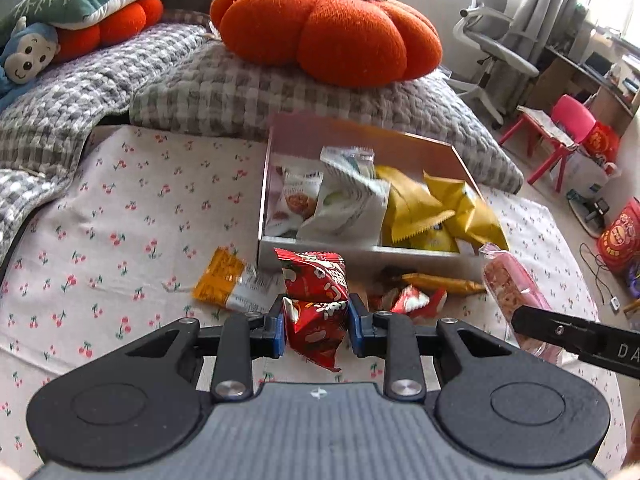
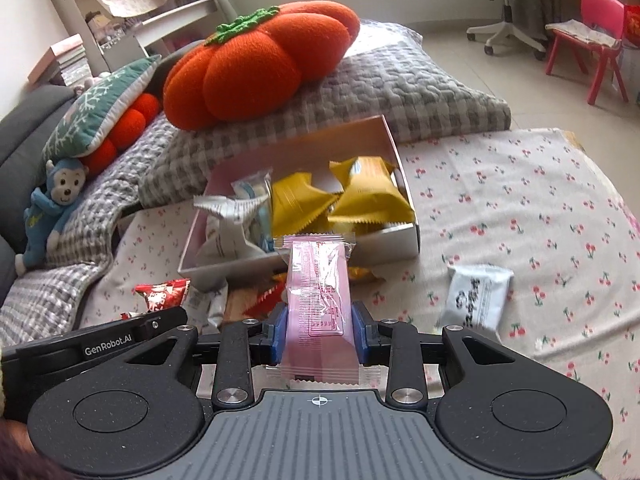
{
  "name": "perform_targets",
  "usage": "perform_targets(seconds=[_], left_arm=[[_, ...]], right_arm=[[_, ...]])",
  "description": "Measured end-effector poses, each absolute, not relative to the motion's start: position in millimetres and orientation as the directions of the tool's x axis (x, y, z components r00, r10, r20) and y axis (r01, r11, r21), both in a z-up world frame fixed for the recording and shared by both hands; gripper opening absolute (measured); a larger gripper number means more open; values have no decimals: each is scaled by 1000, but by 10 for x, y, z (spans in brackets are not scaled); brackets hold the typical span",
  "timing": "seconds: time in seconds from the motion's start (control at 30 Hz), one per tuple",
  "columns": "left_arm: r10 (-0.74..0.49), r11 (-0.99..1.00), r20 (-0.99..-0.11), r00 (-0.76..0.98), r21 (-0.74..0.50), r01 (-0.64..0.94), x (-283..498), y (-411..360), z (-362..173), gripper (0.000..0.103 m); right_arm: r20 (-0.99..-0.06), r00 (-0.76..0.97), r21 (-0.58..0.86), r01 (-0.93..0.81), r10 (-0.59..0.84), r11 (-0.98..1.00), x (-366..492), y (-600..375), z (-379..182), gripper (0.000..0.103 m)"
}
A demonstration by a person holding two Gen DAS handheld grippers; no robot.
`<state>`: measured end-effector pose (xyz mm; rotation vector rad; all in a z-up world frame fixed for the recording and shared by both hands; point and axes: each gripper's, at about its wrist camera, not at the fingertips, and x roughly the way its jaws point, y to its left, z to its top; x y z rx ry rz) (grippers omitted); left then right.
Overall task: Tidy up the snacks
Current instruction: 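Carry the red candies and pink wafer bar over the pink box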
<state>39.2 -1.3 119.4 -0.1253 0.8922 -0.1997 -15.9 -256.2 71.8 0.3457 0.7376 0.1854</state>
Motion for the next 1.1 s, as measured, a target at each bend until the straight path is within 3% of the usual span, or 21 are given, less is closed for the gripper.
perform_targets(seconds=[0.4,1.1], left_arm=[[-201,980,-747,633,-153,130,898,-130,1228,27],[-214,977,-786,580,-162,141,1454,-147,781,27]], right_arm=[[-614,740,343,-63,275,937,237,-2437,727,31],[-620,747,266,-84,237,960,1017,-2186,527,32]])
